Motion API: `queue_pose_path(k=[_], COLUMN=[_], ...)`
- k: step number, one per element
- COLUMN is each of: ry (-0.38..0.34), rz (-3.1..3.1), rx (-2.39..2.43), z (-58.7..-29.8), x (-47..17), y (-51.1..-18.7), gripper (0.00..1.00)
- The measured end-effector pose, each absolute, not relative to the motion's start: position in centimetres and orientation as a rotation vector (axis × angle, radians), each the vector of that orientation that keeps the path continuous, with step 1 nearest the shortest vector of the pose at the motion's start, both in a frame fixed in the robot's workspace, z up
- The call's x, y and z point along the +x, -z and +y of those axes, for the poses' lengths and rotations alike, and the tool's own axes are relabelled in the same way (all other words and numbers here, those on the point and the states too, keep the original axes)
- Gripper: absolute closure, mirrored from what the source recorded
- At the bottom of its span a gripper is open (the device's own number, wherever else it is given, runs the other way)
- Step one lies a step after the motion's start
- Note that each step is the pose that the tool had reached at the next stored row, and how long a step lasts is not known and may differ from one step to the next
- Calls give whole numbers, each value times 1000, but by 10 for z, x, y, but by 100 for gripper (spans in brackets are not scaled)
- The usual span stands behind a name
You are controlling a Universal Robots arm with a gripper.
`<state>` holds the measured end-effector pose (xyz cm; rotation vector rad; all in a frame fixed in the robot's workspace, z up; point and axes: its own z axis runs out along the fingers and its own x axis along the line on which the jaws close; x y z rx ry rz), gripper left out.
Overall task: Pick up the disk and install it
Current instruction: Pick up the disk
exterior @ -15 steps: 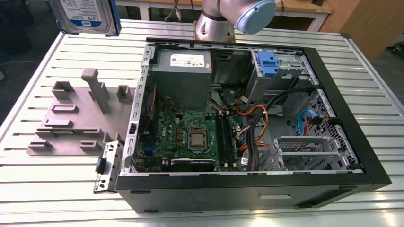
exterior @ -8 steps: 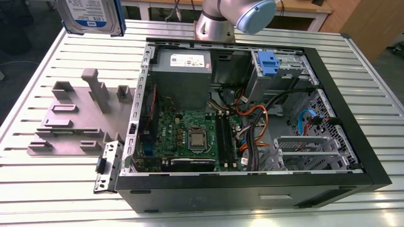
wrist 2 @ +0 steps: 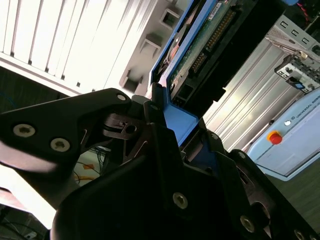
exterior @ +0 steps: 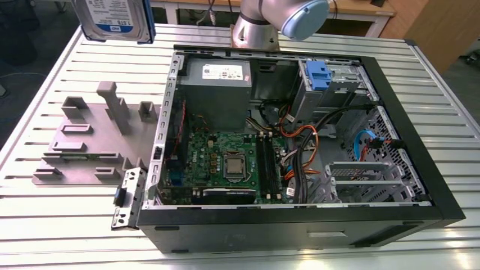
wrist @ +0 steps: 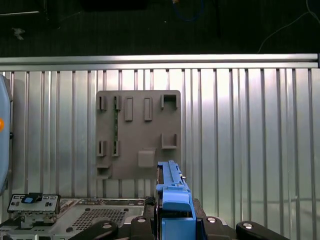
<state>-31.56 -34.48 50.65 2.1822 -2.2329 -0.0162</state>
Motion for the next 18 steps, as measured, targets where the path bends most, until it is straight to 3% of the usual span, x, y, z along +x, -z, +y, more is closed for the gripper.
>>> queue_pose_path(k=[18], ry=[16], rz=[-2233], rx=[2182], z=[-345], x=[-302], y=[-507], gripper=[64])
